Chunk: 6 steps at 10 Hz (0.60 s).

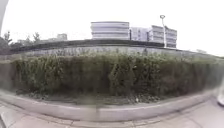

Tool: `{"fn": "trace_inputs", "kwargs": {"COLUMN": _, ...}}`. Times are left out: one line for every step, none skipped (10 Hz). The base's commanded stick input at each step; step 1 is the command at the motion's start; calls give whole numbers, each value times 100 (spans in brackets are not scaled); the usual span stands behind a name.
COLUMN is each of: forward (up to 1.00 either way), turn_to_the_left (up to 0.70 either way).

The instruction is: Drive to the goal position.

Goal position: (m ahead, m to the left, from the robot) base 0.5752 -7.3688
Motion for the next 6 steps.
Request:
{"fn": "trace_inputs", "kwargs": {"forward": 0, "turn_to_the_left": -64}}
{"fn": "trace_inputs", "kwargs": {"forward": 0, "turn_to_the_left": -64}}
{"fn": "trace_inputs", "kwargs": {"forward": 0, "turn_to_the_left": -64}}
{"fn": "trace_inputs", "kwargs": {"forward": 0, "turn_to_the_left": -64}}
{"fn": "trace_inputs", "kwargs": {"forward": 0, "turn_to_the_left": -64}}
{"fn": "trace_inputs", "kwargs": {"forward": 0, "turn_to_the_left": -64}}
